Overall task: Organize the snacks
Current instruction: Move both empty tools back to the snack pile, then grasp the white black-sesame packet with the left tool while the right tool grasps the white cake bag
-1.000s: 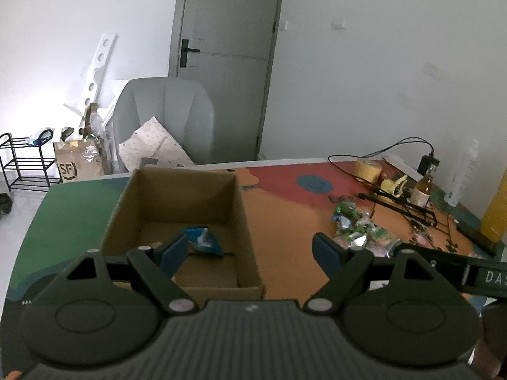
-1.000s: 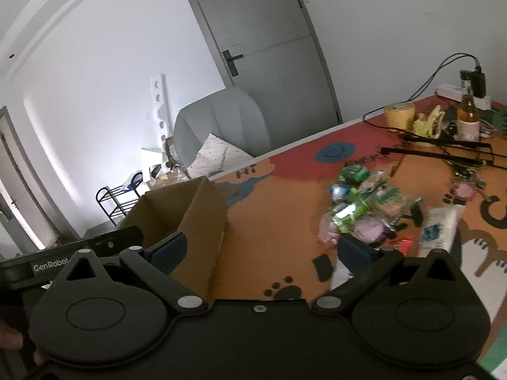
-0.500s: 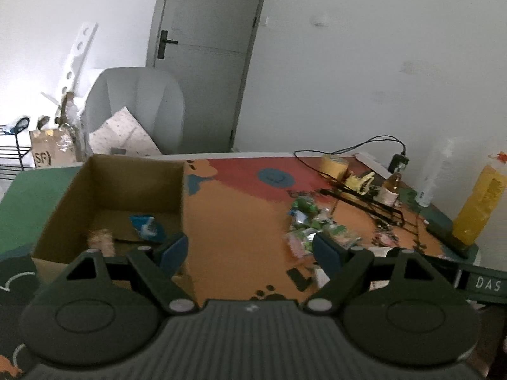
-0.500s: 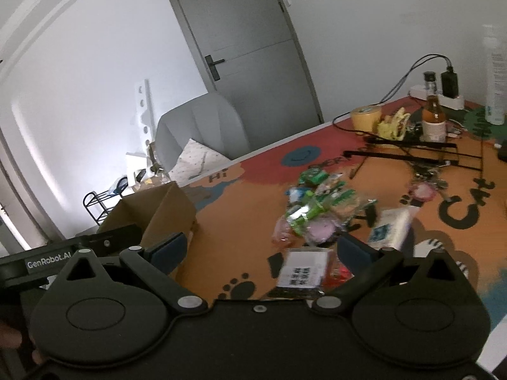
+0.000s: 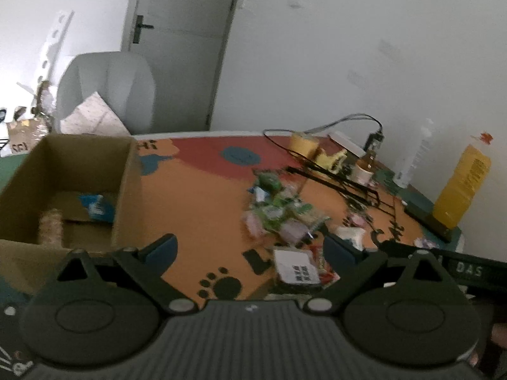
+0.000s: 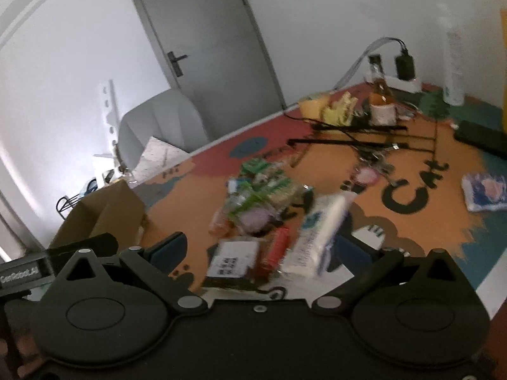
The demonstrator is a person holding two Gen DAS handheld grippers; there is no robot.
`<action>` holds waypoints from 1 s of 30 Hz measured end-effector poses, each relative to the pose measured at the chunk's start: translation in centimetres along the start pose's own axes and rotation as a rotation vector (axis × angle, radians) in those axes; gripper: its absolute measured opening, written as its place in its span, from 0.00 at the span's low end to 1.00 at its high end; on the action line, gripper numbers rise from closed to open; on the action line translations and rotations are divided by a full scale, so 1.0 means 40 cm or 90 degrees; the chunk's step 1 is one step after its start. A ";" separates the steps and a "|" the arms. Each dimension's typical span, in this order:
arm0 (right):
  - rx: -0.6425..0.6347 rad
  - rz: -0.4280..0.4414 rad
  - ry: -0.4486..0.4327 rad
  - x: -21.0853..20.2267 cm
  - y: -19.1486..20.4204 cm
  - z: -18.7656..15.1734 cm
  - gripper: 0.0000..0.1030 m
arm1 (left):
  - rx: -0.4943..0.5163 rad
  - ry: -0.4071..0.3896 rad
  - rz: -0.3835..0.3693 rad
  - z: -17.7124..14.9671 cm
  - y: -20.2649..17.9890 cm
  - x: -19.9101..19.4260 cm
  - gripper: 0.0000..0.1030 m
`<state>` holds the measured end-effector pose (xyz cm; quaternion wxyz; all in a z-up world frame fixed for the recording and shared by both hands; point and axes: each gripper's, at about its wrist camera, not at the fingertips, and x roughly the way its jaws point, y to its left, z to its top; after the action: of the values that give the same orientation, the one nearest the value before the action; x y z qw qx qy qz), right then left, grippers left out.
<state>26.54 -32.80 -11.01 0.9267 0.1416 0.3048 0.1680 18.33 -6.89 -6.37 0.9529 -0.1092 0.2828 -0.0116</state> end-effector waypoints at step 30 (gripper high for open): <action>0.100 -0.017 0.037 0.163 -0.157 -0.040 0.52 | 0.022 0.098 -0.031 -0.046 -0.093 0.270 0.80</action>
<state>31.93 -35.61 -17.91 0.9058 0.2048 0.3455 0.1352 26.56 -11.81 -12.87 0.9295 -0.0985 0.3522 -0.0480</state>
